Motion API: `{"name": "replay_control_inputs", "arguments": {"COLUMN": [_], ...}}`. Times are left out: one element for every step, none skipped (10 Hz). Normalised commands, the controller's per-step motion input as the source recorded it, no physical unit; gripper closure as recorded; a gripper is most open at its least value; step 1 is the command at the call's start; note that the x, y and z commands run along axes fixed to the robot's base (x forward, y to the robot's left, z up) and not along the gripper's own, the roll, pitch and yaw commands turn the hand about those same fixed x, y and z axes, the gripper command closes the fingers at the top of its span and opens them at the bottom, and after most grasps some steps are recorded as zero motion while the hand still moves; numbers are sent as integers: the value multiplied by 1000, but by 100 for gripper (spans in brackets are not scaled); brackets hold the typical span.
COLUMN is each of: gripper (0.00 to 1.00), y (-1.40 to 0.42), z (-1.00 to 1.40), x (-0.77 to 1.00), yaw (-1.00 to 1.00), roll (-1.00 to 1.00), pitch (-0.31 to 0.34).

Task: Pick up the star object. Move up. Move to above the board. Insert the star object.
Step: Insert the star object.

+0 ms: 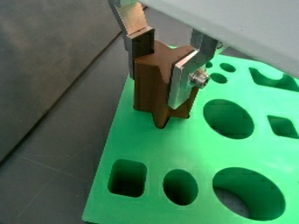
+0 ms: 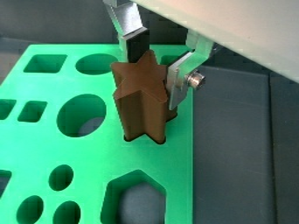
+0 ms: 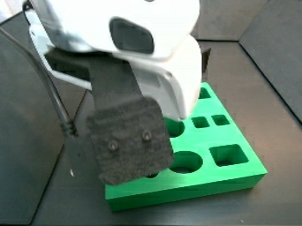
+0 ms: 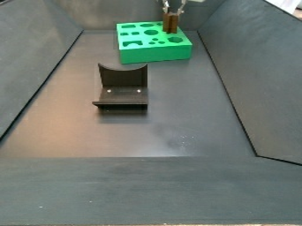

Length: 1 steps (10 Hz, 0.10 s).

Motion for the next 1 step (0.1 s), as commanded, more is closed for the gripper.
{"name": "replay_control_inputs", "arguments": {"gripper": [100], "y": [0], "z": [0], "x": [0], "yaw": [0], "roll": [0], "pitch": [0]}}
